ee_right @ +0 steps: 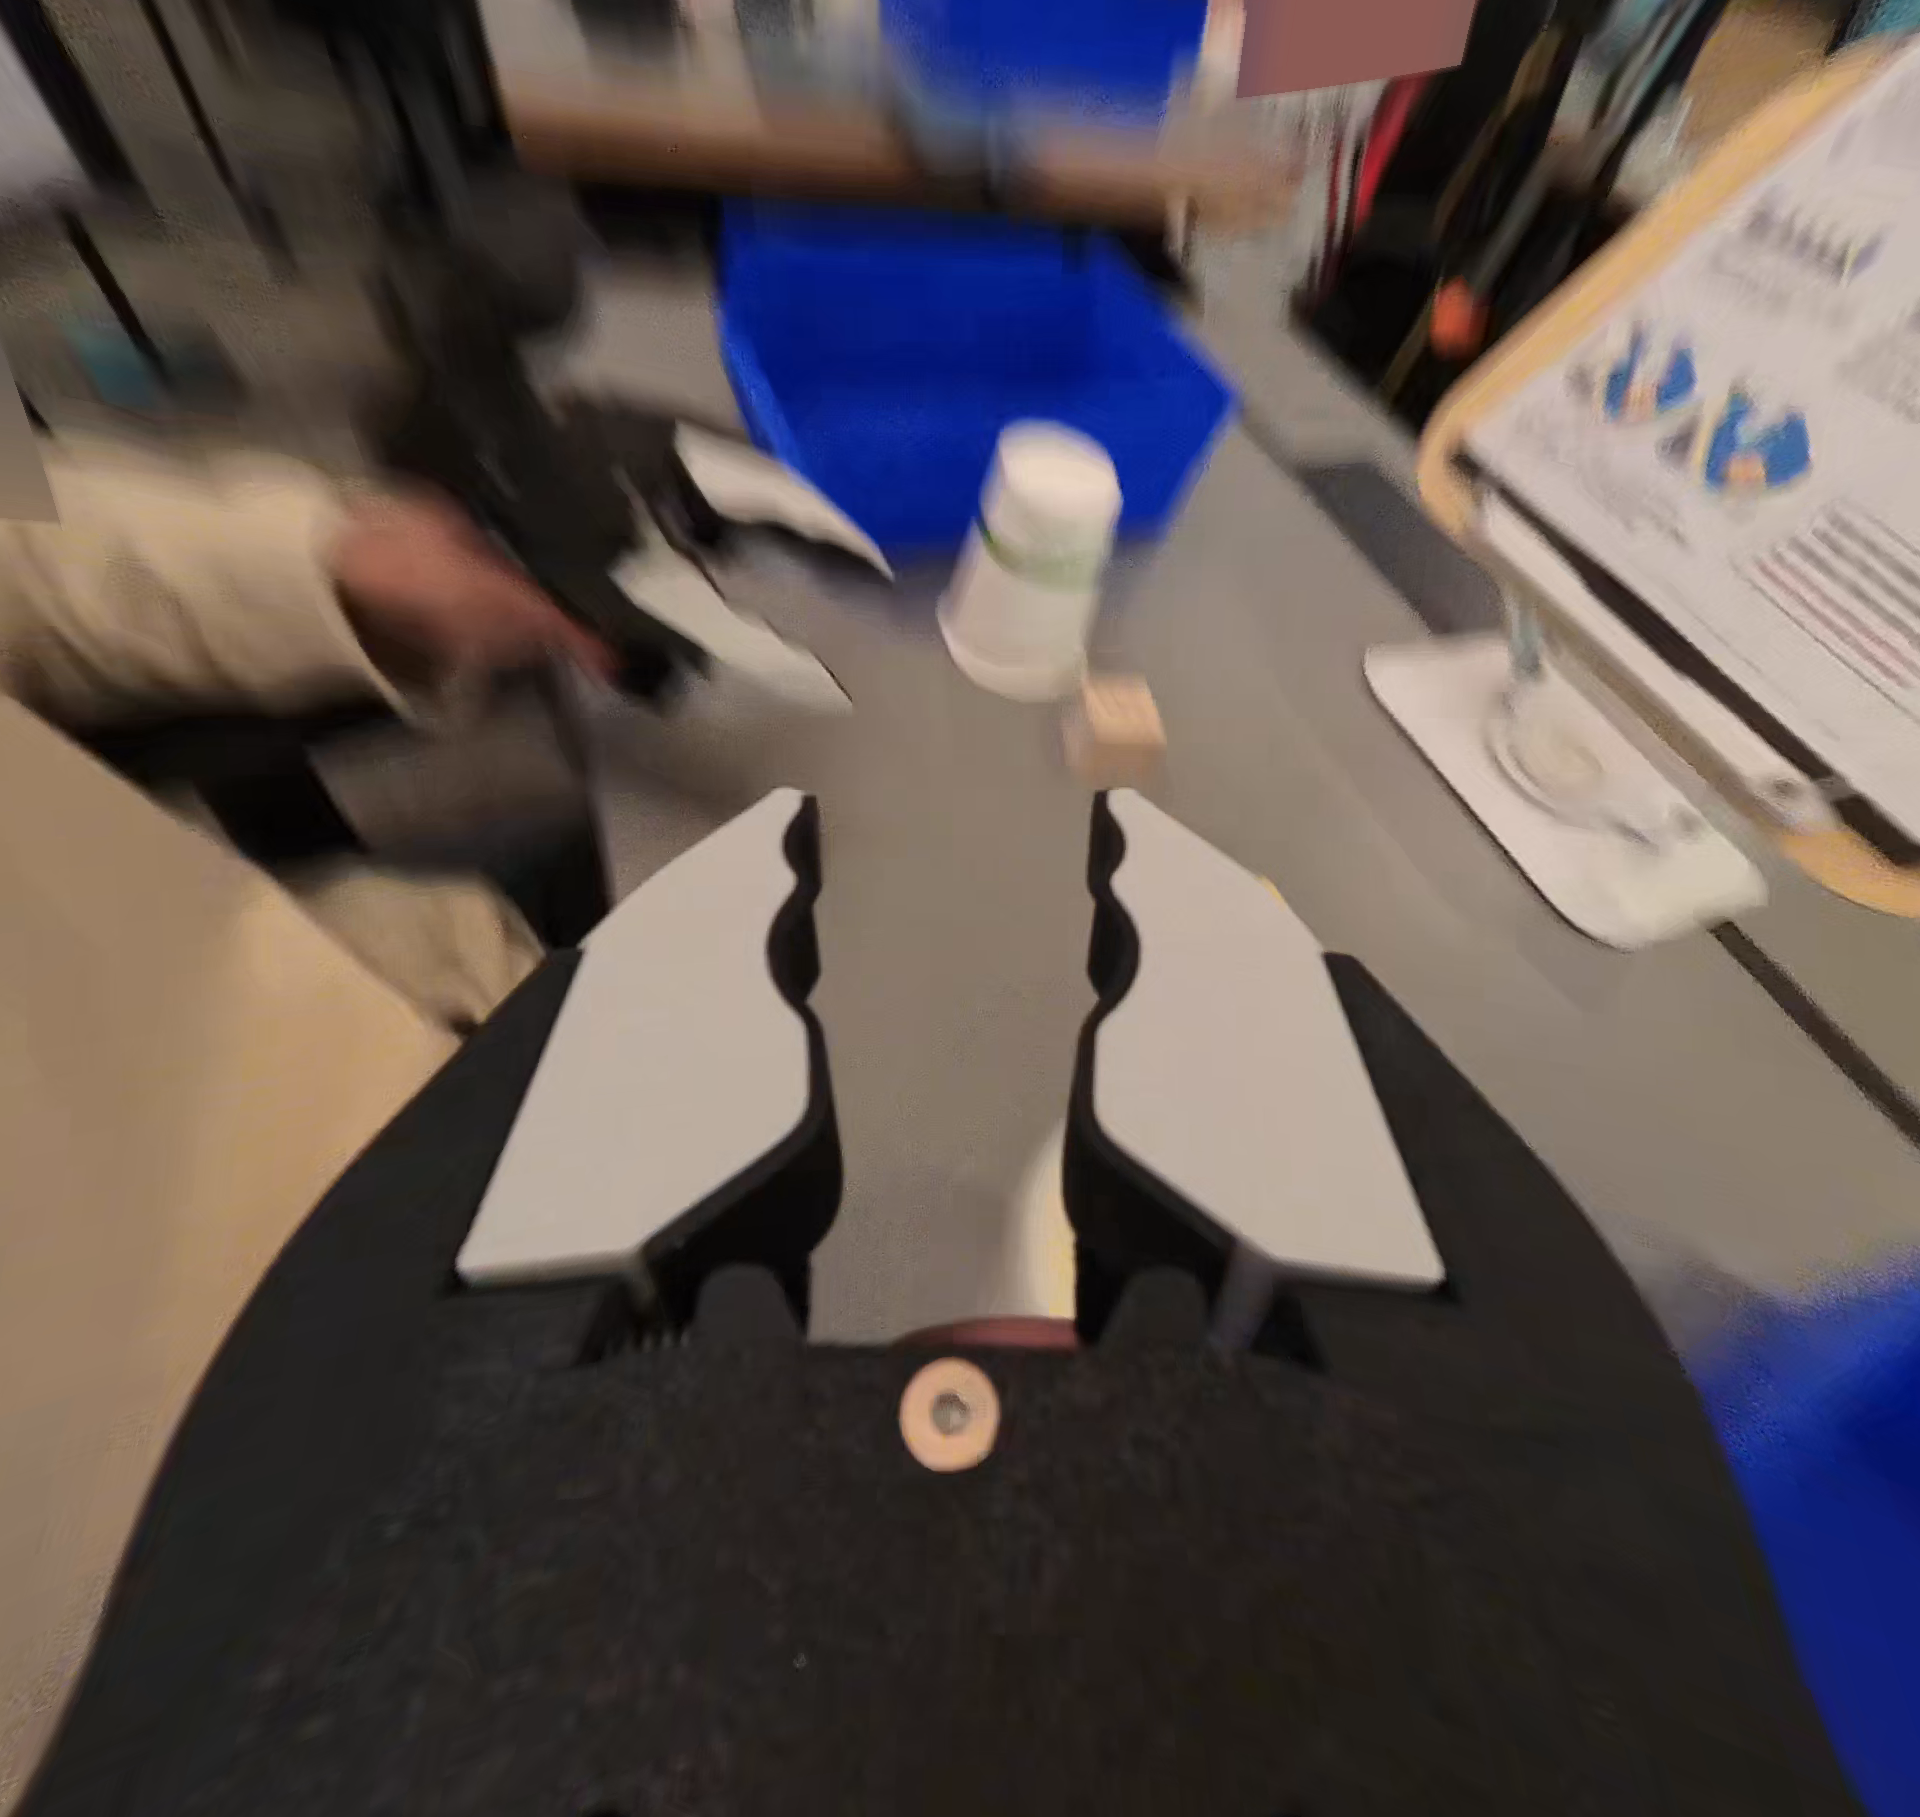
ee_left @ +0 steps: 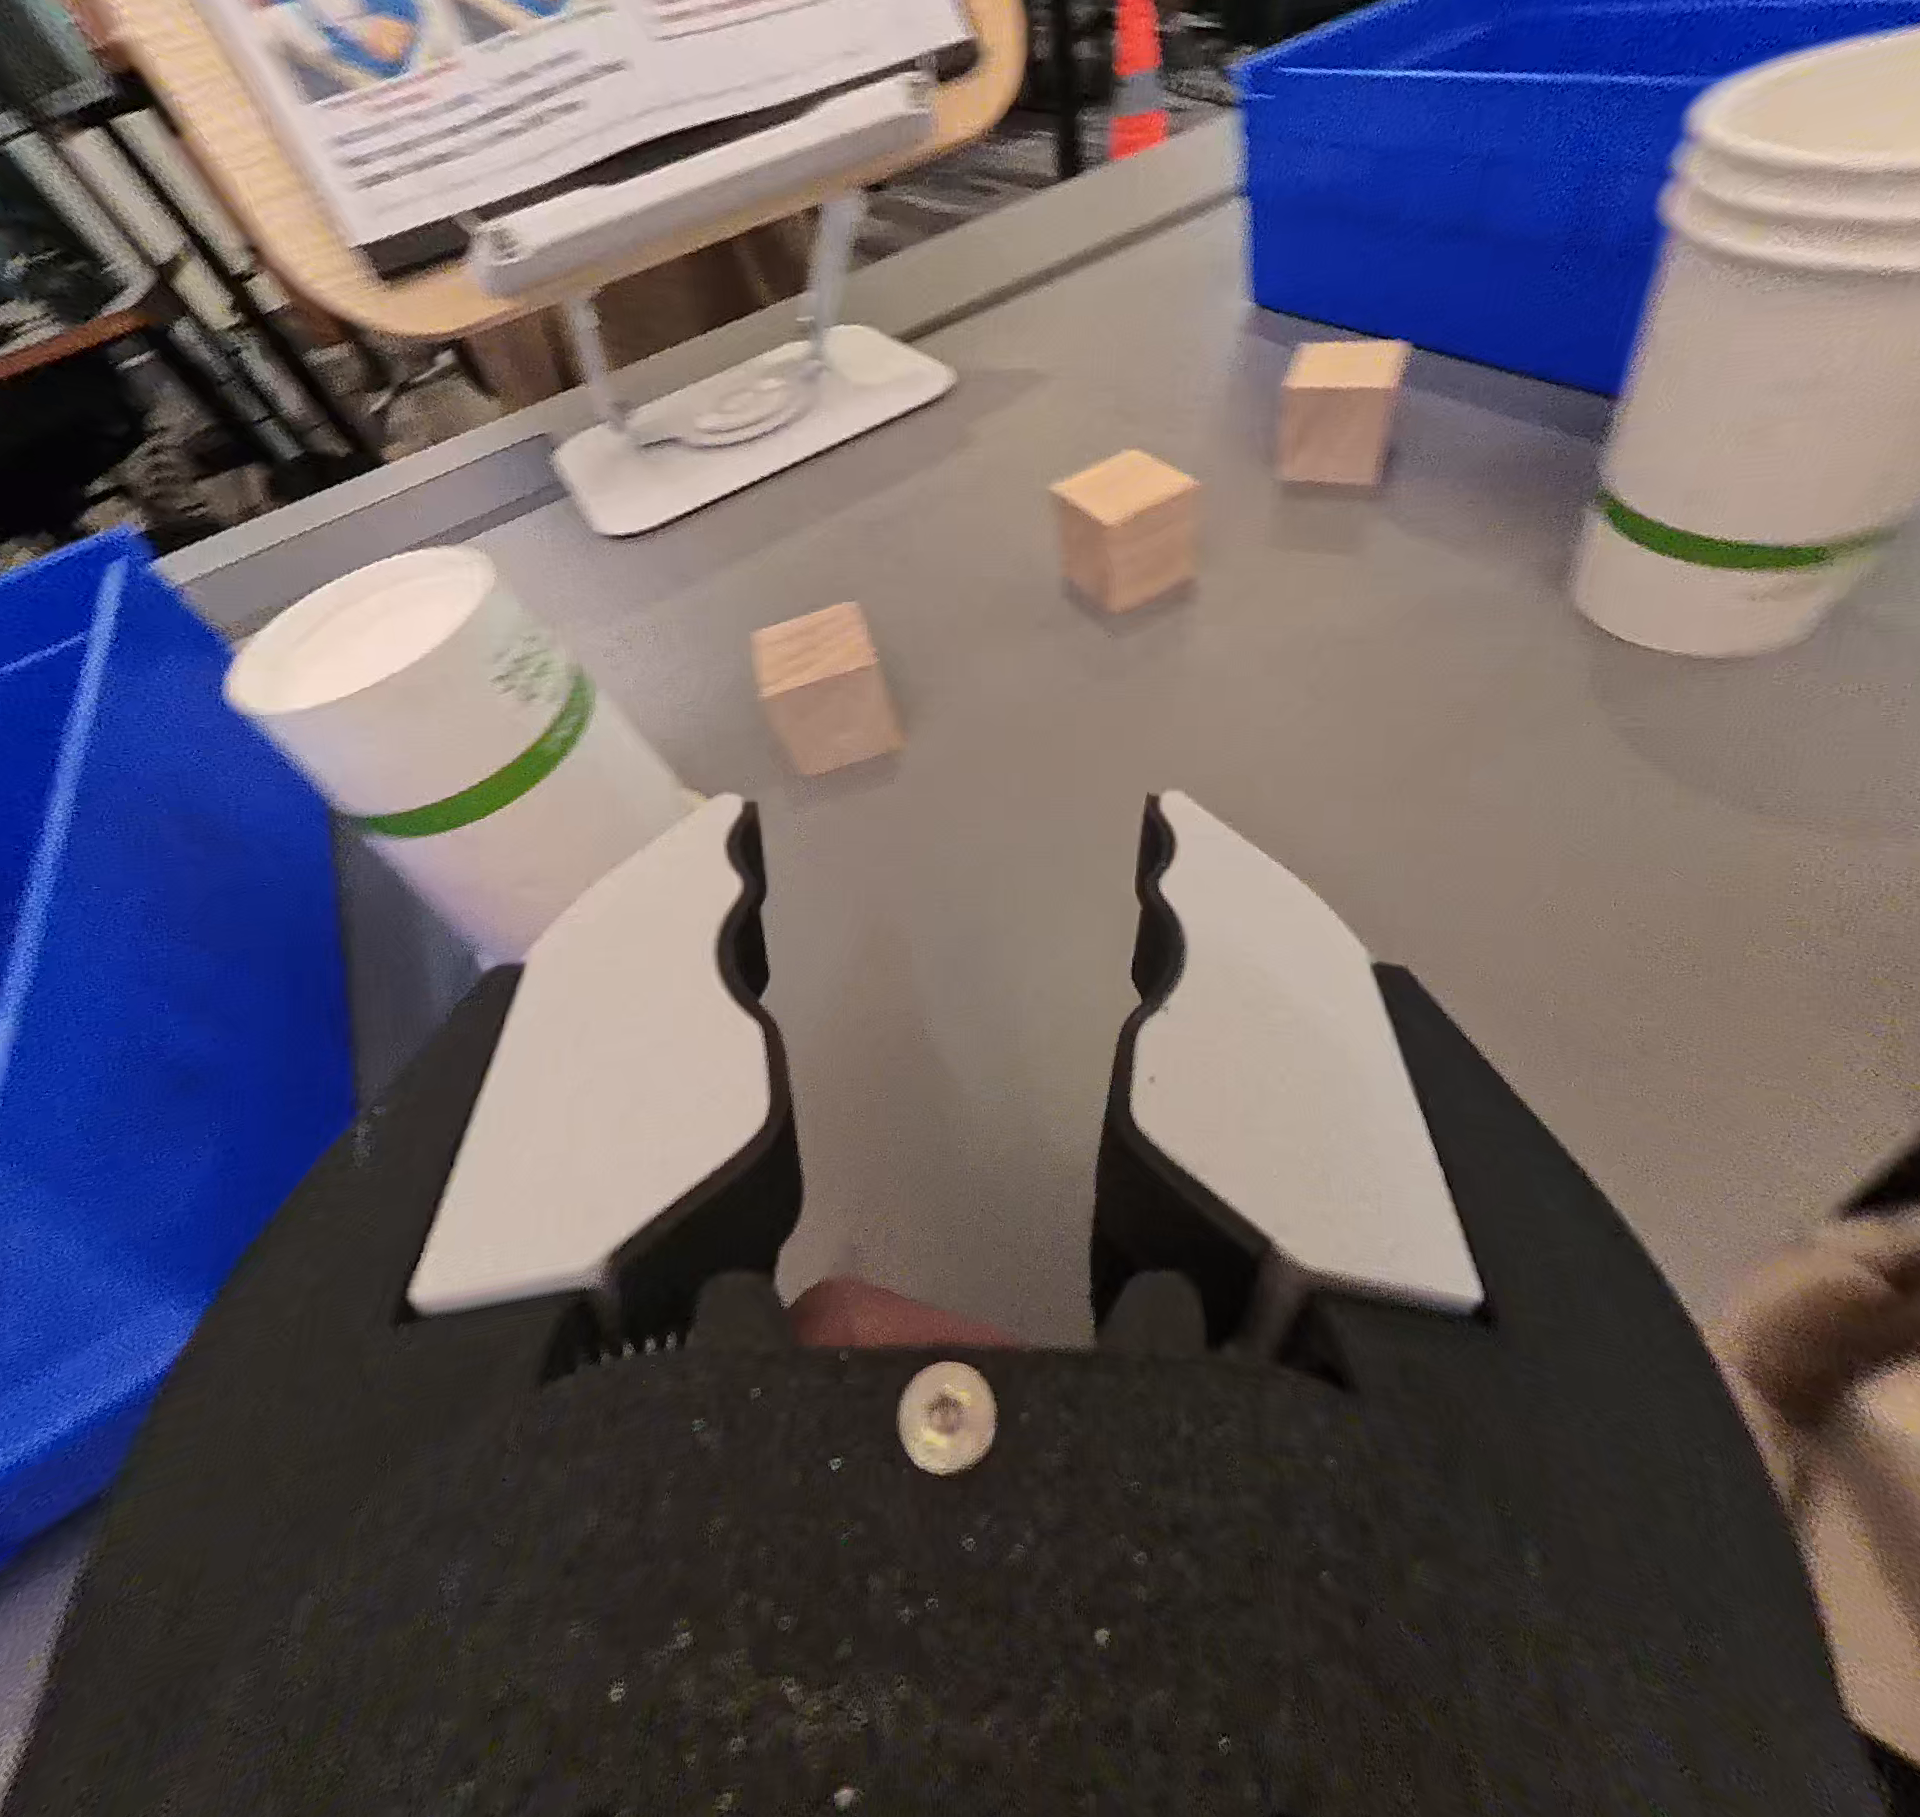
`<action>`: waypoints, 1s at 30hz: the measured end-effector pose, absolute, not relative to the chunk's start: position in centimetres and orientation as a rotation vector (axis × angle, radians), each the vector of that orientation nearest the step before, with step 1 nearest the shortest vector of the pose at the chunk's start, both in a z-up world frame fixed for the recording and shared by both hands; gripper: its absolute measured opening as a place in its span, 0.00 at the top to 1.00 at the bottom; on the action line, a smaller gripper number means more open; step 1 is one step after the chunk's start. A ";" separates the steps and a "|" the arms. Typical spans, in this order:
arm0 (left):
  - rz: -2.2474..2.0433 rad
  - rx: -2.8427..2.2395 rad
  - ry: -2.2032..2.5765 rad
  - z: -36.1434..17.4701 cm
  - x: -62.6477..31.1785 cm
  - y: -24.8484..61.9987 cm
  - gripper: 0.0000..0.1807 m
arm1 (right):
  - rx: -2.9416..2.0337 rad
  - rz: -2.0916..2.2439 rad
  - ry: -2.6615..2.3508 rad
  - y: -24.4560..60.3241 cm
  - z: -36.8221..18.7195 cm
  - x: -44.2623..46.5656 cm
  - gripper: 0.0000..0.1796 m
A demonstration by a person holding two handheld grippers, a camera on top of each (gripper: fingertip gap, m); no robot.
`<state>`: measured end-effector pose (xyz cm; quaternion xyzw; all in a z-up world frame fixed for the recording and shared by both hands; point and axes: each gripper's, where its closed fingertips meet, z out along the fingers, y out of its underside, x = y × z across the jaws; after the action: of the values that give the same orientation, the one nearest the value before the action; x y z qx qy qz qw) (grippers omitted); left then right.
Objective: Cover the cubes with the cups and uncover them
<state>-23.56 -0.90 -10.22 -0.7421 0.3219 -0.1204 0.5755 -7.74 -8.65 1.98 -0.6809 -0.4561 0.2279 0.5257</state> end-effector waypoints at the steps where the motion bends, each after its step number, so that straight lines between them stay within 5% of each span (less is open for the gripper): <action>1: -0.260 -1.756 0.695 -10.2 -24.5 -0.2 0.62 | -1.524 0.674 -0.988 -10.2 1.9 -9.1 0.74; 8: -0.151 -1.902 0.333 -11.7 -29.7 5.4 0.54 | -1.462 0.783 -0.917 -14.1 -8.1 -14.6 0.72; 26: -0.125 -2.073 0.110 -12.0 -30.2 15.5 0.55 | -1.561 1.103 -0.781 -14.4 -9.0 -12.6 0.74; 30: -0.166 -1.998 0.175 -8.7 -30.1 14.9 0.55 | -1.563 1.092 -0.762 -13.9 -9.1 -12.4 0.74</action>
<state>-30.07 14.86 -8.66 -0.8388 0.0735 -0.0698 0.5349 -12.40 -13.92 -9.10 -0.6514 -0.3174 0.4549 0.5176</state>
